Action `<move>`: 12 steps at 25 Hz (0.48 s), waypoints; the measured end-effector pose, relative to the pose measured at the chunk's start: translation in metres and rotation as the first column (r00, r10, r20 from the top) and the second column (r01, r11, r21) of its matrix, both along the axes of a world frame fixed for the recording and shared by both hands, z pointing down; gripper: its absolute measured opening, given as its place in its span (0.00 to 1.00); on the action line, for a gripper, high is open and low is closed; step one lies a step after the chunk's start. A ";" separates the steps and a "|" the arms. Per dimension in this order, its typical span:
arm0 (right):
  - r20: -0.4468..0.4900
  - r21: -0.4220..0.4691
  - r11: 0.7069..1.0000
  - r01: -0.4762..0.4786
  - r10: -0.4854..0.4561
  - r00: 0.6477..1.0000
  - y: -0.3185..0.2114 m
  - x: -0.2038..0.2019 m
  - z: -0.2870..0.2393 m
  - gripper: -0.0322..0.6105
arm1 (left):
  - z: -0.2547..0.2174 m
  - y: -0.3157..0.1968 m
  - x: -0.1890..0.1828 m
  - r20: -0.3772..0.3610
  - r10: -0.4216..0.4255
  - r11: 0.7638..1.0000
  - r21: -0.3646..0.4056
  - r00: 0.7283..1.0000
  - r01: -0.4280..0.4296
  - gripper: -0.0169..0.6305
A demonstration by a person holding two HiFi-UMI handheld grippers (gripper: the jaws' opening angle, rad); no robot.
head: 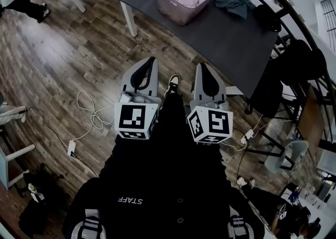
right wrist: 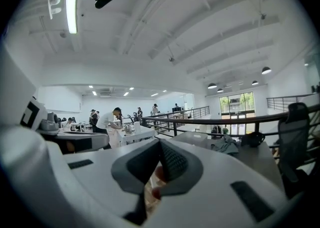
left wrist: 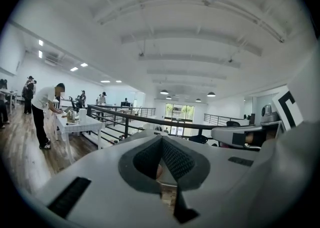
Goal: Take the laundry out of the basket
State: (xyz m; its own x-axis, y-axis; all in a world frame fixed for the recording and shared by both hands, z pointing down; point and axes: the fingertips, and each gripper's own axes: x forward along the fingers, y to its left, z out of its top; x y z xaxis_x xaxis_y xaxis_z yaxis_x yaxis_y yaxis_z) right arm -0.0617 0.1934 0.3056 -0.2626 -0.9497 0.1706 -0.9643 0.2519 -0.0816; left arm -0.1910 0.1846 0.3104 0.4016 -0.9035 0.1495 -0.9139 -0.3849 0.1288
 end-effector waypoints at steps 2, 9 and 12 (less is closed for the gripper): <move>0.005 -0.003 1.000 0.003 -0.003 1.000 -0.027 0.010 0.005 0.07 | 0.006 -0.025 0.005 0.001 -0.013 1.000 -0.006 1.000 0.013 0.03; 0.007 0.002 0.999 0.041 -0.041 0.999 -0.138 0.041 -0.005 0.07 | -0.006 -0.135 0.041 -0.014 -0.028 1.000 -0.011 1.000 0.027 0.03; 0.016 -0.010 0.999 0.049 -0.049 0.999 -0.182 0.060 -0.005 0.07 | -0.005 -0.177 0.067 -0.010 -0.013 1.000 -0.028 1.000 0.013 0.03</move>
